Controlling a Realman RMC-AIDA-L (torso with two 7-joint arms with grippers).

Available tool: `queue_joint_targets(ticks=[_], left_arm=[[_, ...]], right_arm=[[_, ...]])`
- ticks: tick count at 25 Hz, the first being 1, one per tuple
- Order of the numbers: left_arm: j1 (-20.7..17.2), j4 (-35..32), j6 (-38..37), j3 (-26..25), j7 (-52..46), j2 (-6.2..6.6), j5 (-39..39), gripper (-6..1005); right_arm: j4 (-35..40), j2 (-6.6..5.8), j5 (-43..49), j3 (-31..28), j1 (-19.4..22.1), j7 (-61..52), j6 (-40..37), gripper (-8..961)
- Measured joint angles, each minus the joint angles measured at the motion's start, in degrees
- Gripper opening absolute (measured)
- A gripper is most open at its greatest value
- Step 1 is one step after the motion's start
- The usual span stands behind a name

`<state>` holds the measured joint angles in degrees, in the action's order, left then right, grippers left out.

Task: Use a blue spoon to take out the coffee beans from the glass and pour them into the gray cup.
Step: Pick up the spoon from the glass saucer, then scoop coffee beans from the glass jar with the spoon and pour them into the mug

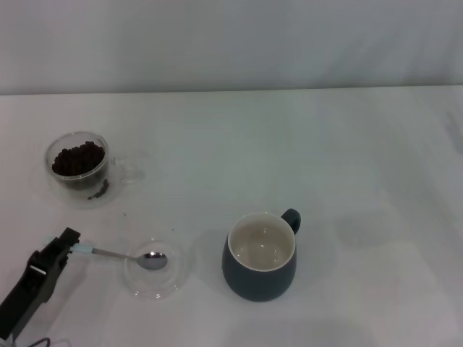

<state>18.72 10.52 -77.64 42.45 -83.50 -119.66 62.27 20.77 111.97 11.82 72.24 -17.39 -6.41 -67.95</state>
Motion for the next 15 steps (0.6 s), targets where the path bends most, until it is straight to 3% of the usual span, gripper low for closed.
queue_joint_targets(ticks=[7,15], left_arm=[[-2.59,-3.25,-4.94,0.00,-0.24,0.52,-0.05,131],[-9.08,-21.74,-10.34,0.06,-7.95,1.22,-0.04,132]], right_arm=[[0.05,0.25,0.14,0.03,0.08,0.00,-0.08,557],[-0.08,1.89,0.73,0.43,0.41,1.49,-2.15,557]])
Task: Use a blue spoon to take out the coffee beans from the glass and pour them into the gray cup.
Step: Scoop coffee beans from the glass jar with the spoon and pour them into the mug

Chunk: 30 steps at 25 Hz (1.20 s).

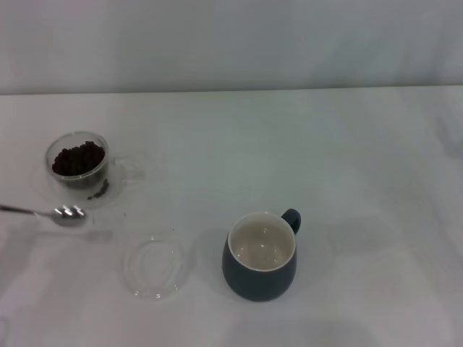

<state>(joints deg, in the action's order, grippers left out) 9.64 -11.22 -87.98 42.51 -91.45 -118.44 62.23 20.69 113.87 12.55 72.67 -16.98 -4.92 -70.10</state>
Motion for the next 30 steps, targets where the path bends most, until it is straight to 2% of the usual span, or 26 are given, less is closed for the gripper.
queue_joint_targets(ticks=[2,3,11,14,16,19,30], left_arm=[[-0.22,-3.65,0.01,-0.16,-2.10,0.92,-0.01,132],[0.13,-5.08,-0.02,-0.18,-3.18,1.88,-0.05,132],[7.01,-6.62,1.34,0.37,-10.67,11.09,2.16,132],[8.96,-7.00,2.85,0.38,-13.05,13.55,3.07,132],[9.72,-8.38,4.69,0.42,-14.73,14.64,4.68,132],[10.53,-11.58,8.44,0.45,-17.61,15.43,8.80,131],[16.34,-18.68,18.01,0.21,-25.32,16.66,26.17,131]], right_arm=[[0.05,0.60,0.38,0.05,0.18,1.19,-0.23,556],[0.12,0.89,0.63,0.33,0.25,1.55,-0.31,556],[-0.65,1.24,0.98,7.80,0.91,-3.69,-7.03,556],[-0.65,1.25,1.08,11.80,1.19,-6.26,-10.61,557],[-0.65,1.25,1.10,14.56,1.35,-7.88,-12.98,557],[-0.65,1.26,1.10,18.51,1.50,-10.71,-16.39,557],[-0.72,1.18,1.08,28.45,1.77,-13.58,-23.14,556]])
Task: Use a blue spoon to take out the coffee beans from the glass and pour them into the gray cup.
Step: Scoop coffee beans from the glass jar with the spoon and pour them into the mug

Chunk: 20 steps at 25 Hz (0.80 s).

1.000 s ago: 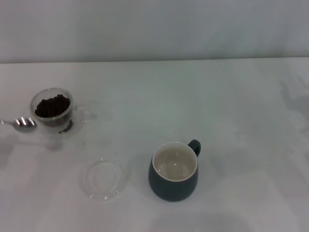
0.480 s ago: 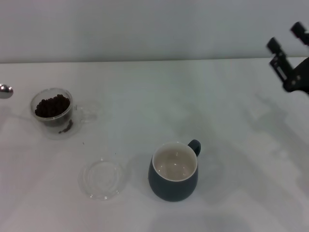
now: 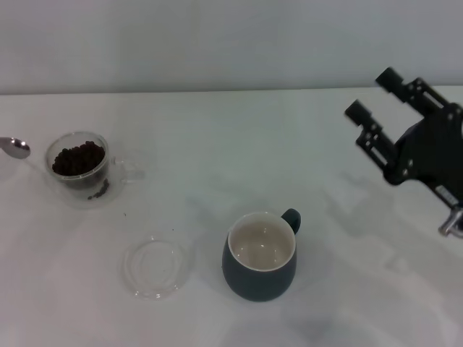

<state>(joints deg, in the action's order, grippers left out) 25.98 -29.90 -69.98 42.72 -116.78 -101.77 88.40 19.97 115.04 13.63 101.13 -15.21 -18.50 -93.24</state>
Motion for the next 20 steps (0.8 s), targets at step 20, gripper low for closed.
queue_joint_targets(ticks=[20], left_arm=[[7.41,-1.57,4.83,0.26,-0.41,-0.89,13.25,131]], right_arm=[[-3.49,0.19,-0.96,6.97,0.82,-2.24,-7.53,556]])
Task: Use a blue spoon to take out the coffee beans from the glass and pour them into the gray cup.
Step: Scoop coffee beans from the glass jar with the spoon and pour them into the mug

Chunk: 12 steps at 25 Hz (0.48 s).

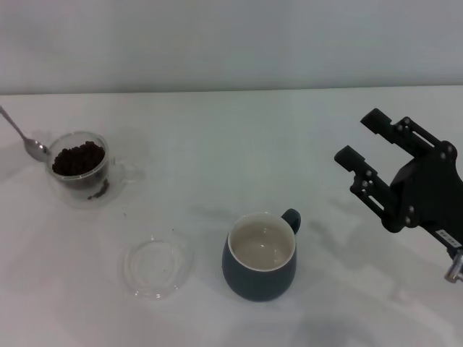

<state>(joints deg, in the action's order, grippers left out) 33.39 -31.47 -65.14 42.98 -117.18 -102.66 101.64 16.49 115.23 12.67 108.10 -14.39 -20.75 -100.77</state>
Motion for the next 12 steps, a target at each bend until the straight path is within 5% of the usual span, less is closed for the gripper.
queue_joint_targets(ticks=[12], left_arm=[[-0.56,-0.08,0.20,-0.49,2.58,-2.05,1.10,132]], right_arm=[[-1.59,-0.01,-0.07,0.09,0.16,-1.63,-0.64,553]])
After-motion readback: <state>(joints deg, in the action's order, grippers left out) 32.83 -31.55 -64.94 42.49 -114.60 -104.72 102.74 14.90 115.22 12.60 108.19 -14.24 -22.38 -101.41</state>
